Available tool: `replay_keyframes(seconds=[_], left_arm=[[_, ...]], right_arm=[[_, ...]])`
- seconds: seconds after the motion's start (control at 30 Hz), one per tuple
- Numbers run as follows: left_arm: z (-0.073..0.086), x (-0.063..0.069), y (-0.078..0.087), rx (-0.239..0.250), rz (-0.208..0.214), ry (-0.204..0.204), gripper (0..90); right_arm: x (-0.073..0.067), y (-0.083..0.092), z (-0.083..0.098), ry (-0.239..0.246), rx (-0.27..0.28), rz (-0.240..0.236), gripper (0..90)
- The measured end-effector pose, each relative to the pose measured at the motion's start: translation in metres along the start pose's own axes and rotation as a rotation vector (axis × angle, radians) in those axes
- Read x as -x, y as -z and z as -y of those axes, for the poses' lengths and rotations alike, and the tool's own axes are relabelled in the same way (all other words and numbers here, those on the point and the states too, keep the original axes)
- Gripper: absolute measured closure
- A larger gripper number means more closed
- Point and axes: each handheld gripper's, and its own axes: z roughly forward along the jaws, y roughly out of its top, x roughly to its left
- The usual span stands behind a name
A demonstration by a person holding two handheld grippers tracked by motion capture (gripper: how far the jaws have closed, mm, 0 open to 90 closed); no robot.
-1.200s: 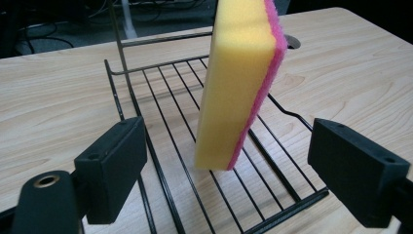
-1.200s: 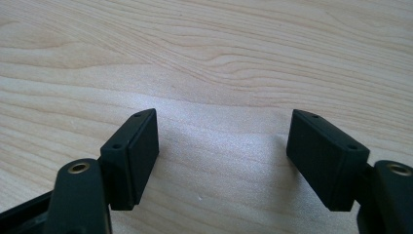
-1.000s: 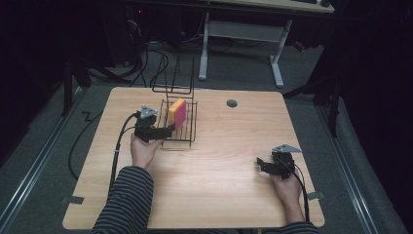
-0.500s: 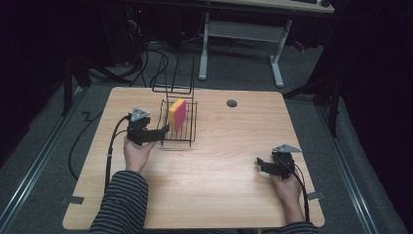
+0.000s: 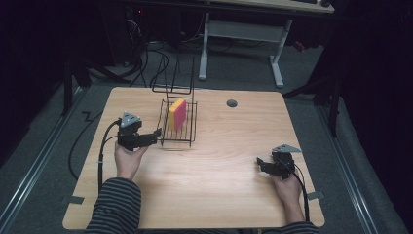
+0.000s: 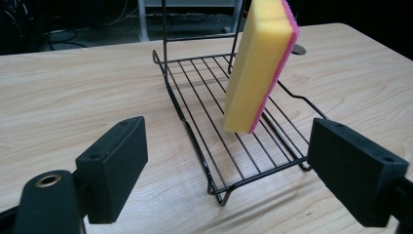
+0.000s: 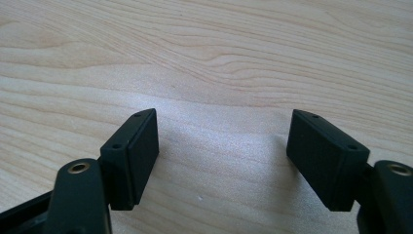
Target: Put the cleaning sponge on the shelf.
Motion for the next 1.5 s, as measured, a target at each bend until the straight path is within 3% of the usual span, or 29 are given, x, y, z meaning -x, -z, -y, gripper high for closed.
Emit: replay_keyframes(seconds=[0.2, 0.87, 1.5], left_arm=[[0.0, -0.003, 0.013, 0.036, -0.01, 0.021, 15.9], [0.018, -0.021, 0.045, 0.075, -0.057, 0.083, 15.9], [0.039, -0.03, 0.06, 0.07, -0.088, 0.126, 16.1]], right_arm=[[0.0, 0.0, 0.0, -0.002, -0.001, 0.0, 27.9], [0.0, 0.0, 0.0, 0.0, 0.0, 0.0, 27.9], [0.0, 0.0, 0.0, 0.0, 0.0, 0.0, 27.9]])
